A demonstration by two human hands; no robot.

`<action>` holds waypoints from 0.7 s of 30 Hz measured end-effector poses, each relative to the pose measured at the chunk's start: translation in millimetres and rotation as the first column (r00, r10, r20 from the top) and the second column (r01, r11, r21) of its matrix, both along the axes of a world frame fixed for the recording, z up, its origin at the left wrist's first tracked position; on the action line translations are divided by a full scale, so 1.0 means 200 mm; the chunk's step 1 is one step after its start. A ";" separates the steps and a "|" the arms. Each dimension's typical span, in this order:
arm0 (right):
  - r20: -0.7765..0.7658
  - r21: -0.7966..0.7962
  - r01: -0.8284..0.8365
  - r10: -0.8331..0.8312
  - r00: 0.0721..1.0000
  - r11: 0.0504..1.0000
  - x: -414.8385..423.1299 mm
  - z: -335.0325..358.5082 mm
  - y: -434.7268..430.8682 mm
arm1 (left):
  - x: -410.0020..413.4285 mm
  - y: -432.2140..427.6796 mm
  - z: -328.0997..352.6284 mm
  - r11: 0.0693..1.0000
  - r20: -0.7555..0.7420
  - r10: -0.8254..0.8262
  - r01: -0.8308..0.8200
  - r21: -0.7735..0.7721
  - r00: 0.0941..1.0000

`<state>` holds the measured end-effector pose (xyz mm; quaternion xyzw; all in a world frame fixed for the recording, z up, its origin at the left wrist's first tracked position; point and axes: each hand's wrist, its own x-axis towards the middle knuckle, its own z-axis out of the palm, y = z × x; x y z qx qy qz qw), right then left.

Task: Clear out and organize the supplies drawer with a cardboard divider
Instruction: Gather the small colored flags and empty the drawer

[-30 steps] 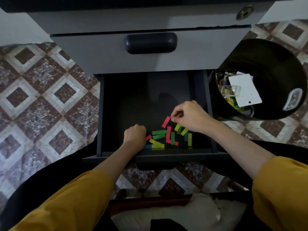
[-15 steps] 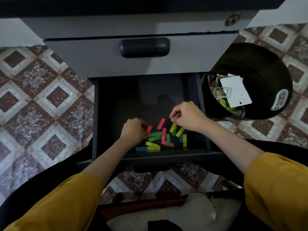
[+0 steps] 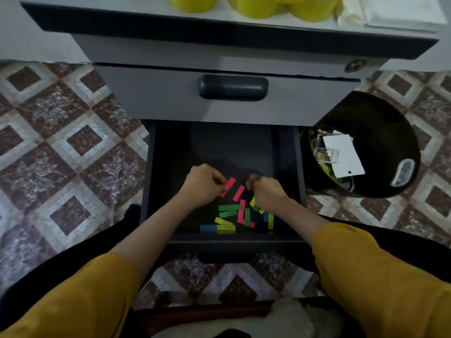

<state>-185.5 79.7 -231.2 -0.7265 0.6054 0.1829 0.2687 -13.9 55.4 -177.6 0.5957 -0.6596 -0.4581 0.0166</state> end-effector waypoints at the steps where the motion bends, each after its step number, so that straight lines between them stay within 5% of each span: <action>1: 0.001 -0.010 -0.026 0.026 1.000 1.000 0.01 -0.01 -0.01 | 0.00 0.00 0.00 1.000 0.009 -0.010 0.010 -0.003 1.000; 21: -0.012 0.025 -0.049 0.049 0.999 0.998 -0.08 -0.06 0.03 | -0.01 -0.01 -0.01 0.999 0.065 -0.047 0.047 0.012 0.997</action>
